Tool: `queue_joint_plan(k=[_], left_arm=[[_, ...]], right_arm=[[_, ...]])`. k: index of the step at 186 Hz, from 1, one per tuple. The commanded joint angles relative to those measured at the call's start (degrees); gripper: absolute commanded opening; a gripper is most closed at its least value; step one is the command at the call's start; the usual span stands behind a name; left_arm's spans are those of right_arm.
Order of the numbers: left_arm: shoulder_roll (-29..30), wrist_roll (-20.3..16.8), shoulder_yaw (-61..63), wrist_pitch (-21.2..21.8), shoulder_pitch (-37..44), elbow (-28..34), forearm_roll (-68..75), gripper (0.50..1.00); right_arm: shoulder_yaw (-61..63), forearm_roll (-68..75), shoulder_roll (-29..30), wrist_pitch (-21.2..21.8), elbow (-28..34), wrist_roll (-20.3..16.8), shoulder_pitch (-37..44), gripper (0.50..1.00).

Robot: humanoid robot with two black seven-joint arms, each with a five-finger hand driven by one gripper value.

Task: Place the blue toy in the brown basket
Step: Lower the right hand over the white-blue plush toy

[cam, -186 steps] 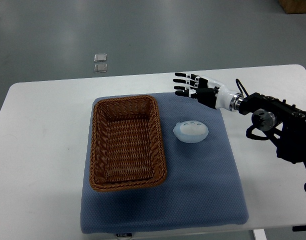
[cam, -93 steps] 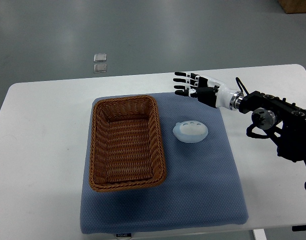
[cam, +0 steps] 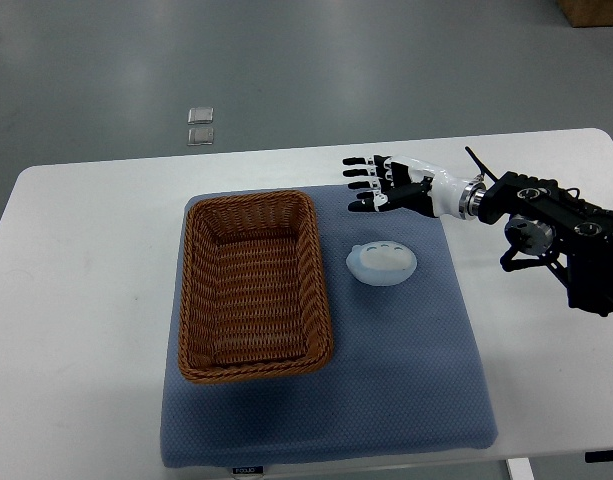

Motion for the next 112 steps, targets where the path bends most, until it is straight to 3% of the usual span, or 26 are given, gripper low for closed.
queue_joint_plan(k=[1,22,48,112], left_arm=[[0.0,0.0,0.0,0.0,0.0,0.0,0.0,1.000],[0.0,0.0,0.0,0.0,0.0,0.0,0.0,1.000],[0.0,0.0,0.0,0.0,0.0,0.0,0.0,1.000],[0.0,0.0,0.0,0.0,0.0,0.0,0.0,1.000]], right_arm=[[0.0,-9.1,-2.9,0.0,5.3,1.3,0.7,0.913],[-0.2,-22.0,-5.9,0.0,11.2,3.3,1.3,0.913],[-1.2,-35.4,-7.0,0.2,13.9,6.2,1.3,0.913],[-7.1,-42.0,-10.3,-2.2,16.6,6.6,1.6,0.913]])
